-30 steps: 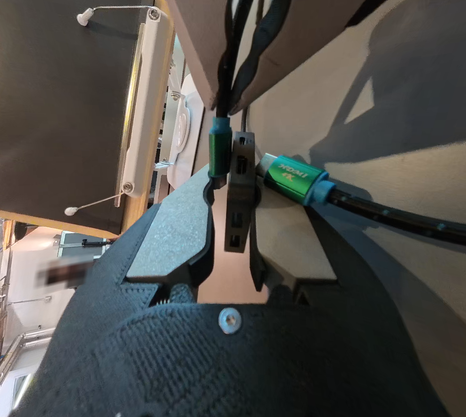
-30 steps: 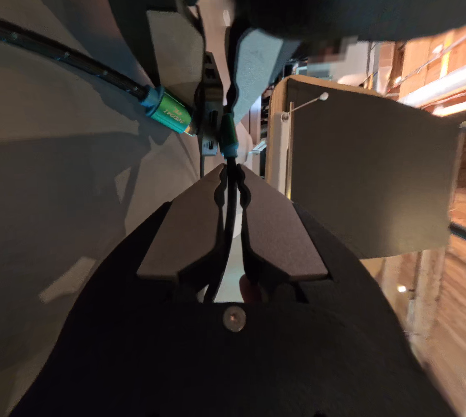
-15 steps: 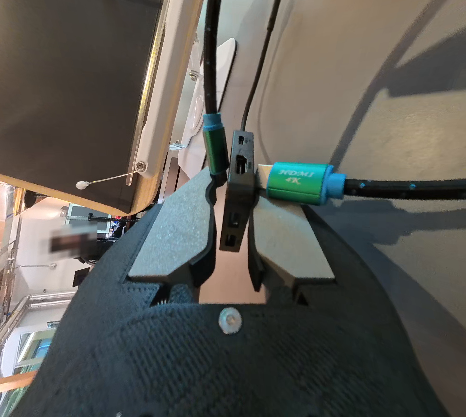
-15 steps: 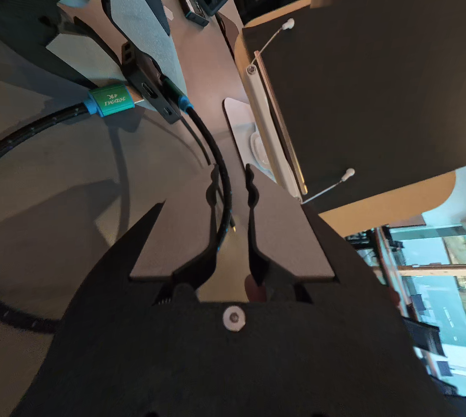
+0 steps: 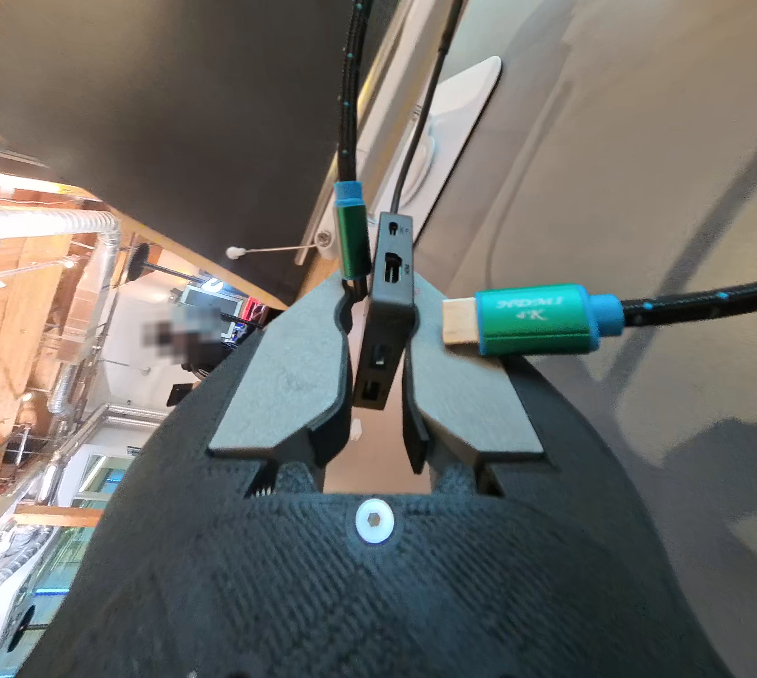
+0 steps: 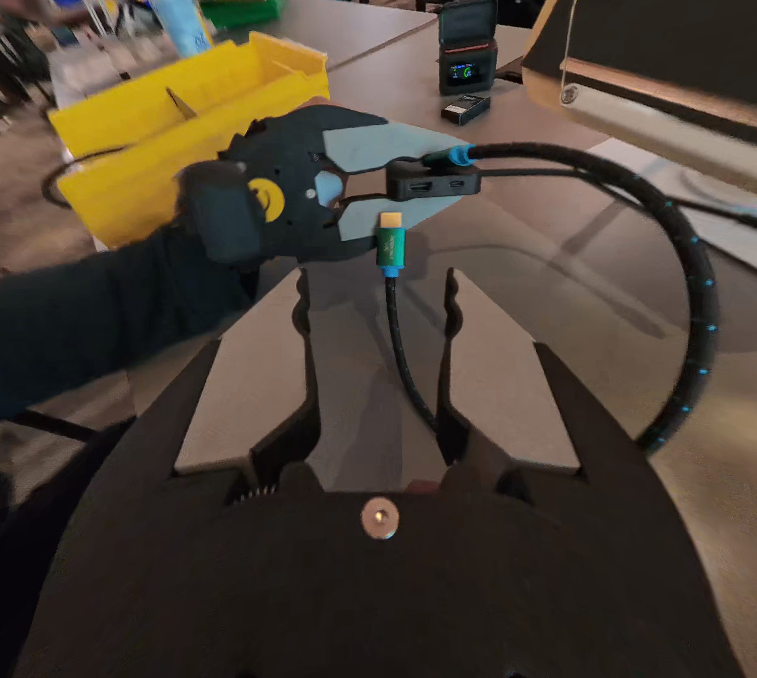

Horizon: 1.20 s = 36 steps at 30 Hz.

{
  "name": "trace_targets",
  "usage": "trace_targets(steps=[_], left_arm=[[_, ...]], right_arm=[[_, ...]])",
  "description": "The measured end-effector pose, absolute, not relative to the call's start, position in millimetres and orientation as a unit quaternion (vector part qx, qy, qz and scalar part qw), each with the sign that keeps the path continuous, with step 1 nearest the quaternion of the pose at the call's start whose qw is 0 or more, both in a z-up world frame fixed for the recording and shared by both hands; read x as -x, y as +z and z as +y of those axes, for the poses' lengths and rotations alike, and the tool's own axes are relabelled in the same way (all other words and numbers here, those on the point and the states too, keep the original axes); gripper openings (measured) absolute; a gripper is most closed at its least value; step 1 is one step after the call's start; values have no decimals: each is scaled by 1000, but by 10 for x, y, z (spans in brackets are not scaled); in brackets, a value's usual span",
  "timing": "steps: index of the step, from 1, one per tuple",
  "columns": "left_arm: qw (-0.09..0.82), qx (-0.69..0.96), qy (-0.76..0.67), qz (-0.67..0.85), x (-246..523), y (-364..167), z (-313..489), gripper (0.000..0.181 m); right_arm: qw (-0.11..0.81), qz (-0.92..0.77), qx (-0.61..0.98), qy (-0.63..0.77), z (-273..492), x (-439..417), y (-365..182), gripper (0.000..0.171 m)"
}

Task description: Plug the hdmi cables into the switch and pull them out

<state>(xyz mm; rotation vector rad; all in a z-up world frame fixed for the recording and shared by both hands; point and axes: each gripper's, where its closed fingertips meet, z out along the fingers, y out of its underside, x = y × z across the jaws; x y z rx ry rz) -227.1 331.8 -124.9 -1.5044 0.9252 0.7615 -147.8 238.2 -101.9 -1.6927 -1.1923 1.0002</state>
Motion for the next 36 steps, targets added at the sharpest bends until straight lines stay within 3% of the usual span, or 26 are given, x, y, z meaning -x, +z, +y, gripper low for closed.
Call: trace_targets(steps=[12, 14, 25, 27, 36], left_arm=[[602, 614, 338, 383, 2307, -1061, 3298, 18], [601, 614, 339, 384, 2305, -1059, 3304, 18], [606, 593, 350, 398, 2237, -1029, 3287, 18], [603, 595, 350, 400, 2239, -1048, 3291, 18], [599, 625, 314, 390, 2247, -1145, 3313, 18]], right_arm=[[425, -446, 584, 528, 2998, 1809, -772, 53], [411, -446, 576, 547, 3023, 1872, -745, 44], [357, -416, 568, 615, 3063, 2136, -754, 27], [359, -415, 563, 618, 3073, 2135, -748, 19], [421, -480, 553, 535, 3044, 2115, -782, 16]])
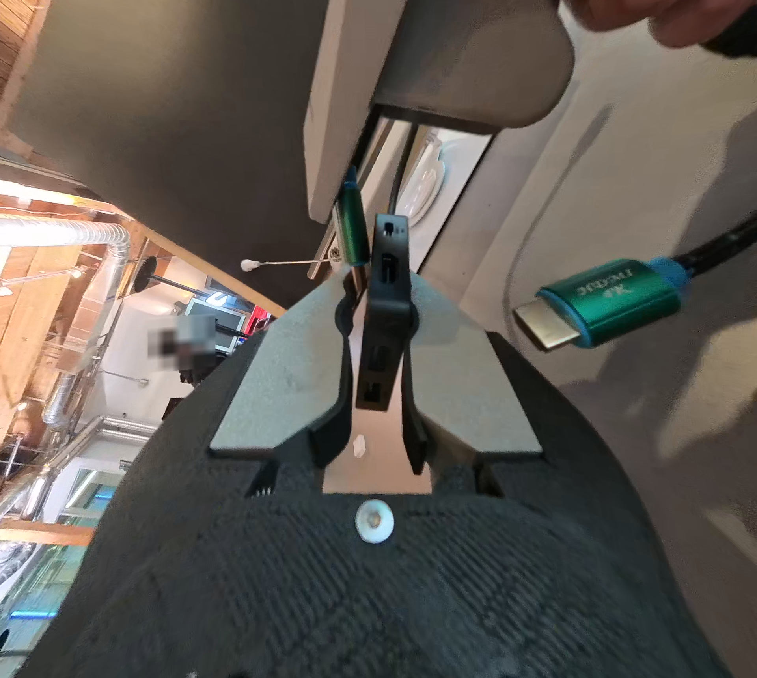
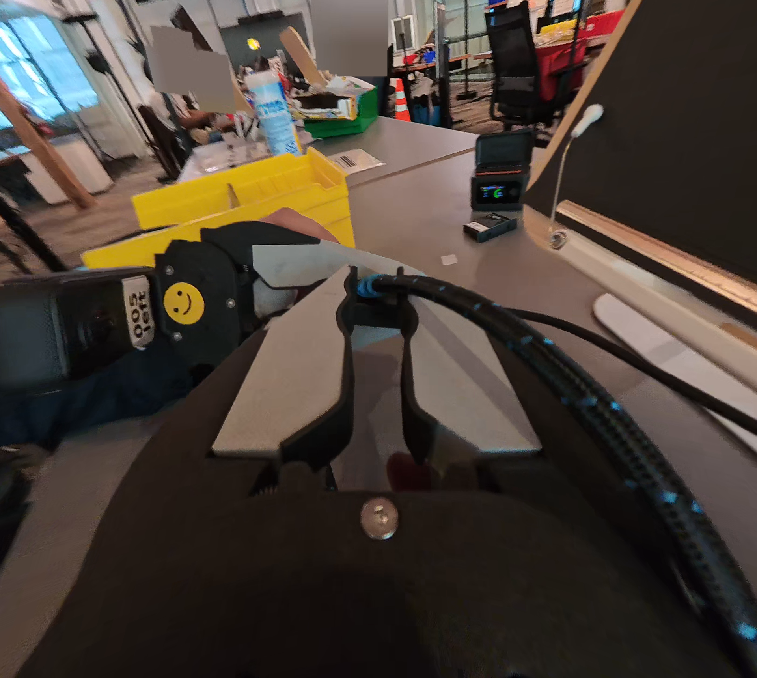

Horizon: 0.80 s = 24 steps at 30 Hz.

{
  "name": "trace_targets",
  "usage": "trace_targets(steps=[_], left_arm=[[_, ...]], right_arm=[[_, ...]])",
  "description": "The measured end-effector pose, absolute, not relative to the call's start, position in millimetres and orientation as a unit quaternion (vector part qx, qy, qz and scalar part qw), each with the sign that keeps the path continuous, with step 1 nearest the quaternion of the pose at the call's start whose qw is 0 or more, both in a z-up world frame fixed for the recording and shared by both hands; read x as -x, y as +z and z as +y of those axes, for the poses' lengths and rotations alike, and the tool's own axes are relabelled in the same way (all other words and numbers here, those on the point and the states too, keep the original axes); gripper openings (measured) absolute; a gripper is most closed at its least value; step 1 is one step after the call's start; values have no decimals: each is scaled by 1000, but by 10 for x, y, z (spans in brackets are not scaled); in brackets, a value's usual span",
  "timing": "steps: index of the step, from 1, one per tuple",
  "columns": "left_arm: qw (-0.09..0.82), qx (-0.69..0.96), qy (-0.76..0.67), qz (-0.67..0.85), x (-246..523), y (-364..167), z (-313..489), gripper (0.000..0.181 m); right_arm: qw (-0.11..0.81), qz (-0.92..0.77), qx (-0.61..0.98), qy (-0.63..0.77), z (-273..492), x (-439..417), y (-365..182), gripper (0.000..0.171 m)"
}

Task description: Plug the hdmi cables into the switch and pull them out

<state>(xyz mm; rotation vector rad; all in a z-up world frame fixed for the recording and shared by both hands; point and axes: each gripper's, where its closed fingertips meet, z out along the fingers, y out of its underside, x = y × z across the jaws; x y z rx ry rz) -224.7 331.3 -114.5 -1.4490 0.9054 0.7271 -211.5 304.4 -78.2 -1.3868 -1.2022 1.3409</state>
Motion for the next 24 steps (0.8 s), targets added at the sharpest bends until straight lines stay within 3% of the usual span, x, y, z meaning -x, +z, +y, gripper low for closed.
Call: trace_targets(steps=[5, 24], left_arm=[[593, 649, 293, 378, 2298, -1210, 3322, 11], [605, 715, 161, 312, 2256, -1178, 3306, 12]], right_arm=[[508, -476, 553, 458, 3174, 2036, -698, 15], [476, -412, 575, 522, 2968, 2025, -575, 10]])
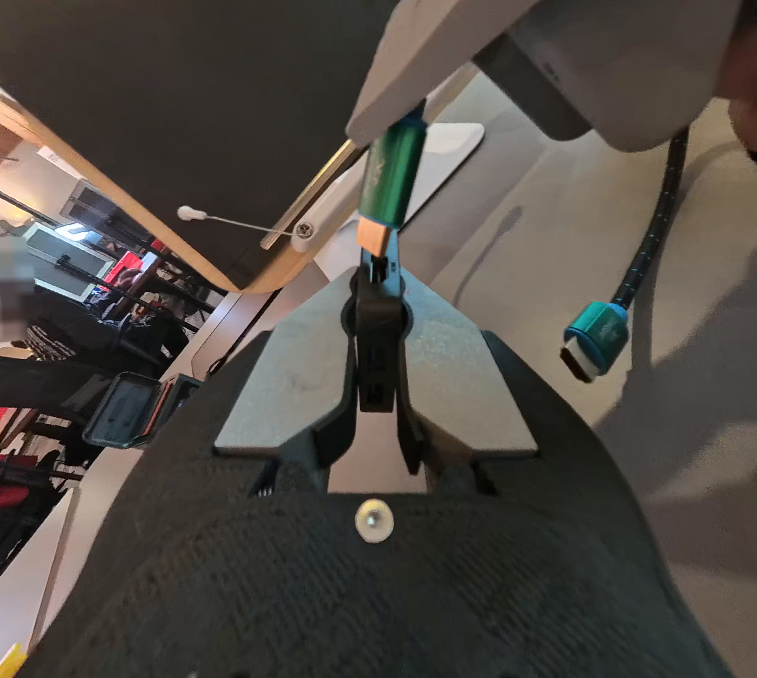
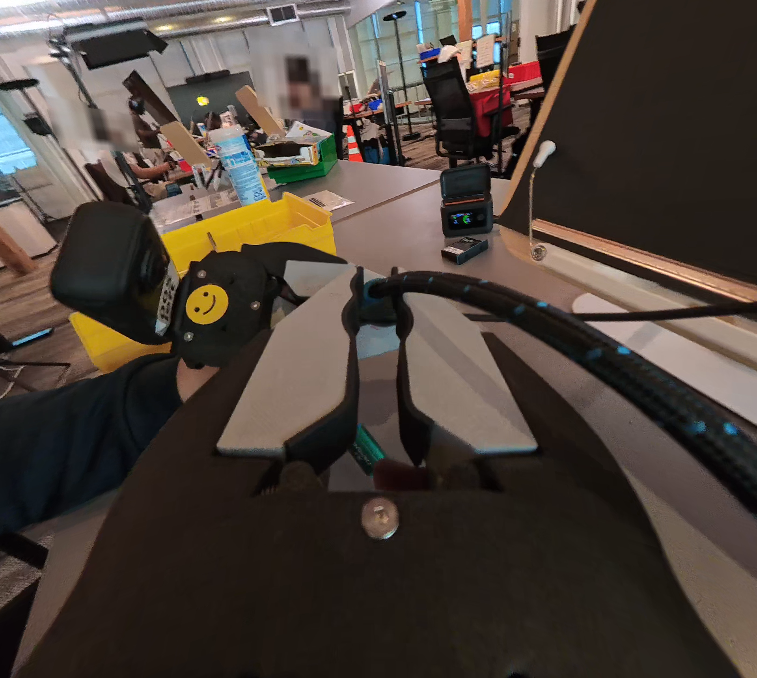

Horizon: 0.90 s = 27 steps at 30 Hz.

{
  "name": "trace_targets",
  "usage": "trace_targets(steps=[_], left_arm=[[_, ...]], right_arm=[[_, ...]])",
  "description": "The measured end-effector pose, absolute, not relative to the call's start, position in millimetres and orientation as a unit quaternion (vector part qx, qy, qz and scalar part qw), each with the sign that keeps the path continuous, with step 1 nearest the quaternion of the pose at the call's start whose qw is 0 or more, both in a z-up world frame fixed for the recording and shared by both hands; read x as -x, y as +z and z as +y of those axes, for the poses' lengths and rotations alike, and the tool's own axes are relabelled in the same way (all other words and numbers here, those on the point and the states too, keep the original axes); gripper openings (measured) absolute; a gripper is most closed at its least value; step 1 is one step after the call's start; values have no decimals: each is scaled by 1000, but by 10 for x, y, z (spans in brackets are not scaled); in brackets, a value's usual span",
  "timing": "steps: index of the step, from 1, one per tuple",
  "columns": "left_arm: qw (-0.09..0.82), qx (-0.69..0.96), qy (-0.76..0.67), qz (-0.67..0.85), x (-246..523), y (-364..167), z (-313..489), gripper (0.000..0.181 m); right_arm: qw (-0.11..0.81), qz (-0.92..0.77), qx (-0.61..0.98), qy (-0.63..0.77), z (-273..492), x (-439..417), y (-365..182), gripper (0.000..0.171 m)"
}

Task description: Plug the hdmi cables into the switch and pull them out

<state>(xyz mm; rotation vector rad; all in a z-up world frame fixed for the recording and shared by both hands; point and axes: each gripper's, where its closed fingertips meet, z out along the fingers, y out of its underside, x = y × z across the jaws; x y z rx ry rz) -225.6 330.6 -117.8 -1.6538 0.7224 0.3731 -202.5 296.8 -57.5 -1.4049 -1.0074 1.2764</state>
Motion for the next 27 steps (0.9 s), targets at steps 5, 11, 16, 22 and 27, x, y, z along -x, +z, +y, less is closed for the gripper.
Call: trace_targets(steps=[5, 11, 16, 22, 27], left_arm=[[584, 738, 157, 299, 2253, -1276, 3348, 11], [576, 751, 149, 286, 2257, -1343, 3381, 11], [571, 765, 138, 265, 2291, -1369, 3395, 11], [564, 772, 141, 258, 2329, -1403, 3404, 11], [561, 771, 163, 255, 2396, -1403, 3411, 11]], right_arm=[[480, -391, 625, 475, 3116, 1990, -713, 10], [459, -362, 648, 488, 3123, 2033, -748, 10], [450, -345, 655, 499, 3101, 2087, -757, 10], [452, -323, 666, 498, 3138, 2136, -782, 10], [471, -308, 675, 477, 3145, 2172, -804, 10]])
